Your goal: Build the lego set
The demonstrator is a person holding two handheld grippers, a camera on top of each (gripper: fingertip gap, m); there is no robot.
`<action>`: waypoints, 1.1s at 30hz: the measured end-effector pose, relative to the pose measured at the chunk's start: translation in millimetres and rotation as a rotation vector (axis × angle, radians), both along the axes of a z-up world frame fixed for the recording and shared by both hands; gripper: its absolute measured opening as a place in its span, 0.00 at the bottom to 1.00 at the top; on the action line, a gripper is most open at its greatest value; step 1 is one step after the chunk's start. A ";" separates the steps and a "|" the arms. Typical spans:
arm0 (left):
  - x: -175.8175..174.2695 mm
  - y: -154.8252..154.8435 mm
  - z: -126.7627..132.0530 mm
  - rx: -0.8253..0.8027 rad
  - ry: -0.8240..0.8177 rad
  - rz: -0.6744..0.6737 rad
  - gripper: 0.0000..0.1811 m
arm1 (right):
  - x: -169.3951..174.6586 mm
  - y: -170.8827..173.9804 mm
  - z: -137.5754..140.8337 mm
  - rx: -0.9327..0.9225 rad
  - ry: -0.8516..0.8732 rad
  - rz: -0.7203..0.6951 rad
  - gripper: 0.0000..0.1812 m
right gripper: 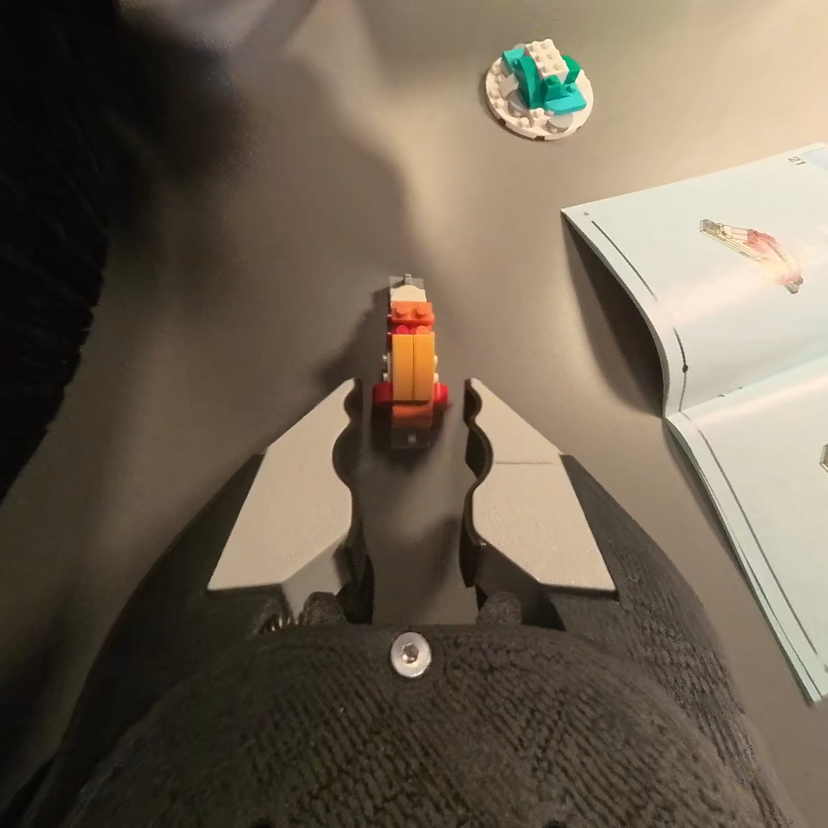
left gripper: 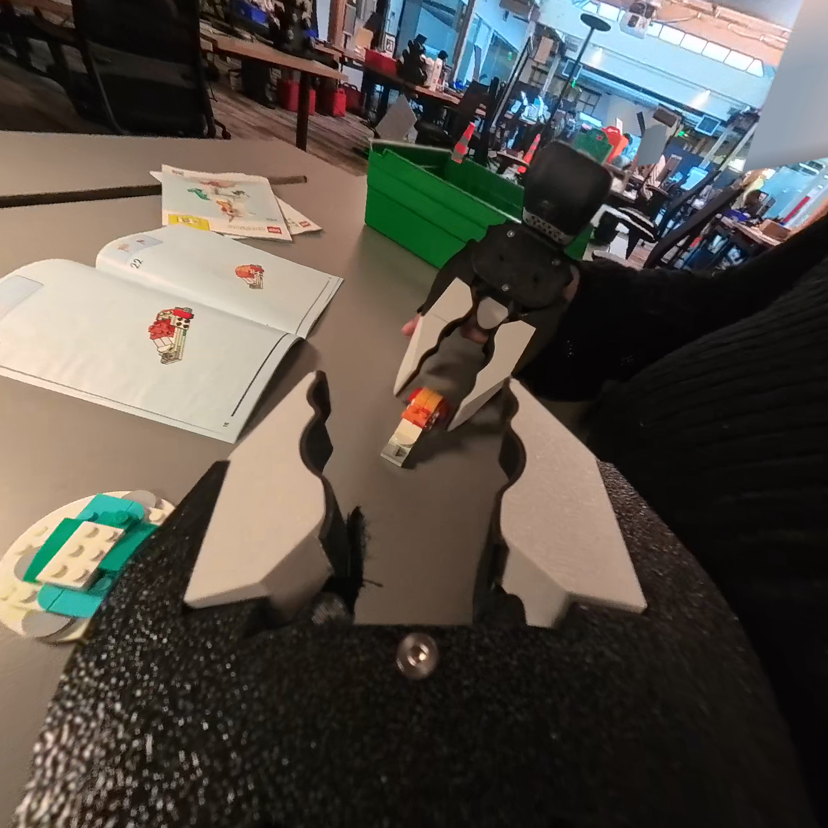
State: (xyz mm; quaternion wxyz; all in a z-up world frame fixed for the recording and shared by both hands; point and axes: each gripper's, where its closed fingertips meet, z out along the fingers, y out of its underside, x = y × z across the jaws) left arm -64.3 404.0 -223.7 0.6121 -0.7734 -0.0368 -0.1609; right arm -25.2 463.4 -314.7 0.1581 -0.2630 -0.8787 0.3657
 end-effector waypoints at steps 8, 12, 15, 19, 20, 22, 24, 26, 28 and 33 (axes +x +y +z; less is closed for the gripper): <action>-43.4 -53.3 46.2 0.053 0.066 0.240 0.37 | -44.0 72.5 84.3 -0.225 0.538 -0.519 0.30; -95.8 -117.0 80.6 0.046 0.212 0.517 0.37 | -41.4 122.4 125.3 -0.199 0.971 -0.833 0.24; -141.1 -186.0 110.3 0.059 0.320 0.805 0.39 | -34.3 139.4 140.2 -0.106 1.123 -0.971 0.29; -175.7 -254.1 134.3 0.117 0.304 0.981 0.37 | -40.0 147.5 134.3 -0.100 1.109 -1.017 0.30; -186.5 -264.5 130.3 0.075 0.295 1.001 0.37 | -41.5 151.8 130.9 -0.094 1.094 -1.036 0.29; -205.1 -275.4 119.4 -0.024 0.280 0.997 0.37 | -40.8 159.1 130.4 -0.085 1.096 -1.071 0.27; -218.1 -276.3 106.2 -0.137 0.261 0.941 0.37 | -40.0 164.3 128.9 -0.067 1.093 -1.100 0.25; -224.6 -270.6 88.6 -0.268 0.235 0.842 0.37 | -39.3 169.0 127.0 -0.022 1.091 -1.130 0.24; -241.2 -271.7 75.2 -0.382 0.280 0.843 0.45 | -39.9 172.7 124.5 0.013 1.085 -1.155 0.23; -259.5 -259.2 48.9 -0.613 0.494 0.708 0.41 | -42.2 181.4 115.1 0.107 1.045 -1.197 0.22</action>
